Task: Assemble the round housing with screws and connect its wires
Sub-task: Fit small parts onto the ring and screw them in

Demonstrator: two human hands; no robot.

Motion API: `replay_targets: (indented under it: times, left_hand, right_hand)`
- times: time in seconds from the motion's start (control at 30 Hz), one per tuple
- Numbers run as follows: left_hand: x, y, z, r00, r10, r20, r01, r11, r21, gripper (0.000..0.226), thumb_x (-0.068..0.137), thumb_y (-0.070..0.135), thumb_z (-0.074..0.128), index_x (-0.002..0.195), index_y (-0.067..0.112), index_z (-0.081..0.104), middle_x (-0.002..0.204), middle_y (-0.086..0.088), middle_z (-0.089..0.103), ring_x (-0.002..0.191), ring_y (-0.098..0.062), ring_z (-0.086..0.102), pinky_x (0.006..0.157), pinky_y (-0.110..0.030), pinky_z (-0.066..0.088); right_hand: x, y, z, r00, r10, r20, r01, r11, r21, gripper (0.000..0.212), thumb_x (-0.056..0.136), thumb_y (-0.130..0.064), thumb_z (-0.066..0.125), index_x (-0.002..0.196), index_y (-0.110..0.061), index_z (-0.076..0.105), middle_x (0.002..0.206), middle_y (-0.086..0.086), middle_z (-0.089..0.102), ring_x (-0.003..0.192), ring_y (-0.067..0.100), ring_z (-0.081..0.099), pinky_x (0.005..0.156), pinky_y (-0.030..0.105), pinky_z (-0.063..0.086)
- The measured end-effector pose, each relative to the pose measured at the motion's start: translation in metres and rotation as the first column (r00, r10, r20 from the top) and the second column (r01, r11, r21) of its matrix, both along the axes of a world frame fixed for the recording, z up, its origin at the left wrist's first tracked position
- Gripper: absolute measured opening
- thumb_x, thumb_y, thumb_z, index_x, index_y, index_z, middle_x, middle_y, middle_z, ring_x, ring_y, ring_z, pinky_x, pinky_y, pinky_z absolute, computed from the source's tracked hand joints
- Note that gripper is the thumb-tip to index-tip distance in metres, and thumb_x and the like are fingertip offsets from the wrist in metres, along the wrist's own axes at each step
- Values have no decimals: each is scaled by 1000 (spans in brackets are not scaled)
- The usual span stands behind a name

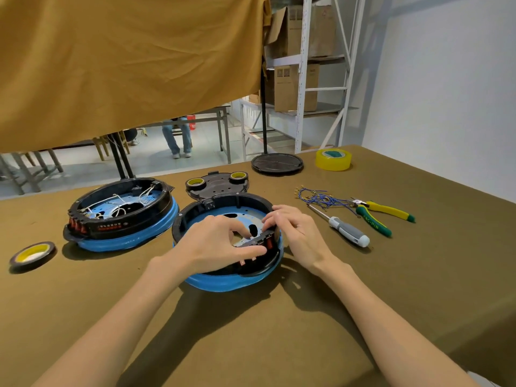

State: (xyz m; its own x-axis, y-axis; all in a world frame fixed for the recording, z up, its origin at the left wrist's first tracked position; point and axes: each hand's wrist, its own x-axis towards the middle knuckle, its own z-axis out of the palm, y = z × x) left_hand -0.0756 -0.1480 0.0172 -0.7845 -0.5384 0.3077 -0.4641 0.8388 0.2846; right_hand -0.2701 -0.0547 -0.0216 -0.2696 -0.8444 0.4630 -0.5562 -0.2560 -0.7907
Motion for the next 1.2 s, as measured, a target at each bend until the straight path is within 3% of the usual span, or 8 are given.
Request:
replay_targets:
  times: [0.13,0.33,0.5,0.6,0.73,0.9,1.07,1.2]
  left_hand:
    - [11,-5,0,999,-39,-29,42,994,99,71,72,90,52,113,36,75,57,18,56,56,-1,52,48,-17,32]
    - [-2,11,-8,995,97,-30,-101,979,-179,89,73,101,18,106,38,73,81,22,51,72,2,53,60,-23,41]
    - [-19,18,-10,996,-24,-92,2,973,-232,71,78,91,37,98,35,75,81,21,60,69,2,54,63,-18,47]
    - [-16,14,-12,979,-106,-173,59,965,-254,57,83,81,49,88,31,78,71,19,55,60,0,47,55,-16,36]
    - [-13,11,-18,945,-167,-280,109,971,-211,52,83,71,60,94,25,82,78,16,53,64,-5,51,57,-22,47]
    - [-10,7,-16,939,-156,-307,157,987,-23,65,77,77,59,113,25,76,91,11,62,82,-7,62,71,-27,57]
    - [13,0,-8,976,-88,-201,105,991,77,73,71,92,52,113,36,74,88,20,63,83,-4,61,68,-26,55]
    - [35,-11,-8,982,-37,-185,62,990,130,64,69,86,58,103,35,77,79,19,66,78,-1,62,59,-18,47]
  right_hand:
    - [1,1,3,997,-13,71,15,1000,-28,53,104,-35,39,77,-17,80,85,-9,74,105,8,63,99,36,44]
    - [1,1,8,978,14,207,5,996,-91,48,102,-33,36,87,-7,74,74,7,74,79,20,70,89,33,53]
    - [4,3,6,968,22,249,5,994,-108,50,101,-35,37,84,-6,73,72,10,73,73,18,69,78,15,49]
    - [6,3,8,967,37,250,-12,995,-99,48,99,-35,38,78,-8,72,73,9,72,73,19,68,75,20,51]
    - [7,3,11,969,56,240,-34,995,-92,43,100,-30,43,74,-10,71,73,5,70,74,17,67,76,26,52]
    - [10,5,7,998,23,-66,-19,998,62,24,100,-23,61,78,-24,71,82,-6,67,94,12,57,85,35,44]
    - [5,15,6,987,78,-138,-62,991,120,25,92,-53,60,81,-32,69,89,-15,65,103,9,53,88,30,35]
    - [-3,15,6,949,134,-286,-96,985,145,30,83,-62,70,86,-32,68,91,-15,63,103,8,53,81,29,45]
